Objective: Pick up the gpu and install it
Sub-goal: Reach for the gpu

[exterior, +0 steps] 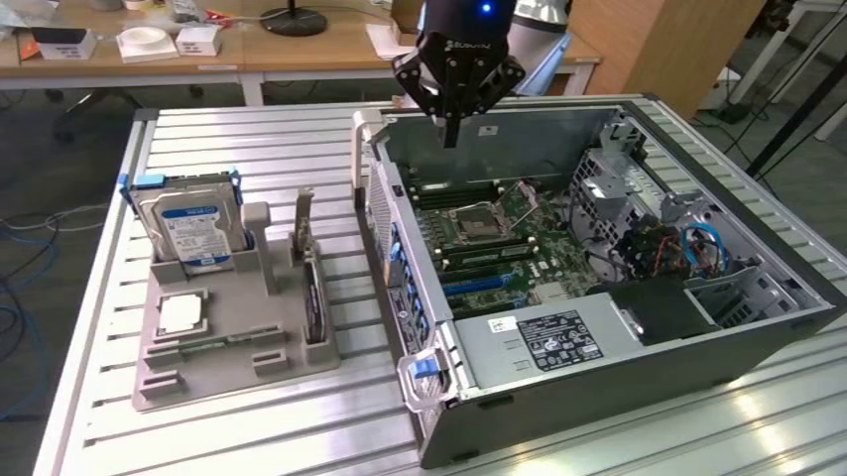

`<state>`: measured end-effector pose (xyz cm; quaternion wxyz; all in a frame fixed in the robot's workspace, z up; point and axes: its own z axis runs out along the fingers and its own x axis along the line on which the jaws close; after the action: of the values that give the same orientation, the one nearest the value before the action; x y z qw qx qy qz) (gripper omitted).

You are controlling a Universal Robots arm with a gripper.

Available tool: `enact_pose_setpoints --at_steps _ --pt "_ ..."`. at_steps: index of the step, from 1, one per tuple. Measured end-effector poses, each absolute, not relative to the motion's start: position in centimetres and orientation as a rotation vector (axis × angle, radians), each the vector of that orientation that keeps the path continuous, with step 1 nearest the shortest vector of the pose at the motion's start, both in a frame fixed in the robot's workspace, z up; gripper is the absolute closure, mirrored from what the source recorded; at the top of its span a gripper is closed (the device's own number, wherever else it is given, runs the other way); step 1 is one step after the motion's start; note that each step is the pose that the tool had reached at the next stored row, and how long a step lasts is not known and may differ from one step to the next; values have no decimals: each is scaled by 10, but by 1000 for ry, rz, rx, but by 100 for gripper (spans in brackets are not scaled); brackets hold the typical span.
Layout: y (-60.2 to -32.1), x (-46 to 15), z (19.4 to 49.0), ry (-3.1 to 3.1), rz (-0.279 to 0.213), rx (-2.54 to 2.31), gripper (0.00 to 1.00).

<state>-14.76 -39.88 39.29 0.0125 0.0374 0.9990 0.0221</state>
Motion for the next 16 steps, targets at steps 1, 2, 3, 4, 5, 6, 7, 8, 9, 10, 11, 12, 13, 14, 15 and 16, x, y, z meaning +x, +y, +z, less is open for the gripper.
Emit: enact_pose_setpoints --at_steps 1,2,3,4,5,6,7,8,9,10,11,12,13,14,15,16 --pt "-399 -149 393 3114 69 117 89" --pt "-399 -151 393 3114 69 117 89" --pt "-399 -152 393 3114 69 117 89" --pt "-399 -154 393 3114 69 116 89" --pt "-399 -156 393 3114 69 116 89" --pt "-399 -158 393 3114 69 117 89" --pt "-399 -160 393 3114 69 117 89" --pt "-399 -162 393 3114 69 117 89" --pt "-399 -164 393 3114 69 117 89" --pt "-399 -167 393 3114 69 117 89" --pt "-399 -169 392 3114 69 117 89" --pt "-399 -172 392 3114 69 116 89" --pt "-399 -175 392 3114 69 117 89" --pt "-399 -178 392 3114 69 117 89" --pt "-399 -182 392 3114 69 117 89" --pt "-399 -186 392 3114 69 117 89"
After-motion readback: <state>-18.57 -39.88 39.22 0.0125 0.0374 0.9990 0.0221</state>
